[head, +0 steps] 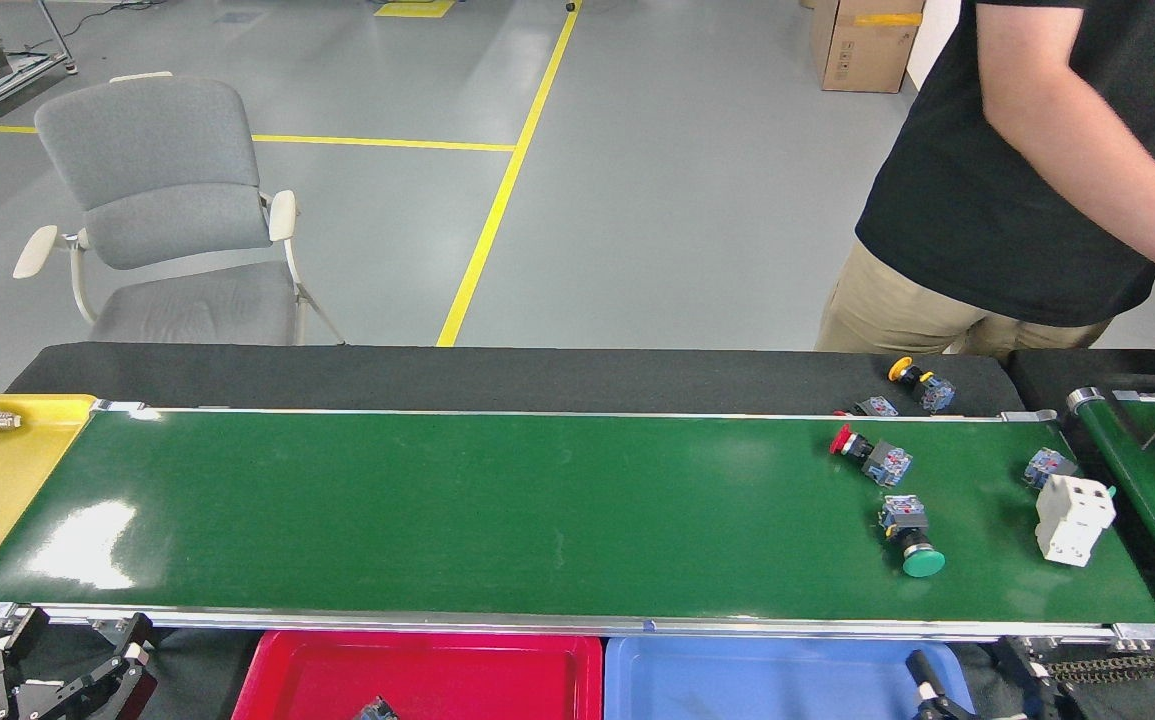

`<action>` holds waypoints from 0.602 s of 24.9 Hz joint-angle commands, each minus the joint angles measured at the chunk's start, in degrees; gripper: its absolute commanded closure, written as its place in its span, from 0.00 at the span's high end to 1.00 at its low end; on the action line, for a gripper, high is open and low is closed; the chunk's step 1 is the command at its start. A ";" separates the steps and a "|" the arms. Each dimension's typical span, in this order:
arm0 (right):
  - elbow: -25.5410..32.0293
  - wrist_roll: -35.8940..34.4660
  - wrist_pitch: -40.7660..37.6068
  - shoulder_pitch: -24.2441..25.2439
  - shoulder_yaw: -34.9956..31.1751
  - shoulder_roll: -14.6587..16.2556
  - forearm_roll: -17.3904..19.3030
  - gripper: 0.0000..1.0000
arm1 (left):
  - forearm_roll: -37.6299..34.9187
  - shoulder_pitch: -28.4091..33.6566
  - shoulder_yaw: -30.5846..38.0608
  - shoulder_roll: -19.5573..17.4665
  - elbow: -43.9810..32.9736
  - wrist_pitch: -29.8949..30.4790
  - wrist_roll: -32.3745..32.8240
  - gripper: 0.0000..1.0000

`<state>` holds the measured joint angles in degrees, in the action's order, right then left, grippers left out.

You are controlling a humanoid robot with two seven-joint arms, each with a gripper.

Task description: Pick switch part from conveyor to tray

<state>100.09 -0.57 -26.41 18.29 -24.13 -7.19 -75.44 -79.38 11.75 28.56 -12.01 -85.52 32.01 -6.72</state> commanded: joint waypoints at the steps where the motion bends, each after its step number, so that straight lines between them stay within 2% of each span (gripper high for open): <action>1: 0.89 -1.27 6.55 -0.54 1.28 0.42 -0.33 0.93 | 0.01 -0.15 0.09 -0.38 -0.62 -0.46 -0.22 1.00; 2: 0.89 -1.19 7.08 -0.98 1.90 0.42 -0.94 0.93 | 0.01 -0.23 -0.17 -0.47 -0.70 -0.46 -0.22 1.00; 6: -0.86 -0.31 12.09 -5.29 6.64 0.34 -7.27 0.94 | 0.01 -0.59 -0.26 -0.55 -0.70 -0.46 -0.13 1.00; 12: -9.21 1.89 20.70 -14.07 16.04 1.83 -8.67 0.97 | 0.01 -0.76 -0.26 -0.55 -0.62 -0.46 -0.04 1.00; 15: -16.42 2.15 24.39 -19.17 21.41 2.71 -8.76 0.96 | 0.01 -0.85 -0.26 -0.55 -0.62 -0.46 -0.04 1.00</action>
<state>84.35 1.46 -4.23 0.15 -3.71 -4.87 -84.15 -79.38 11.37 28.13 -12.02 -85.52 31.66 -6.61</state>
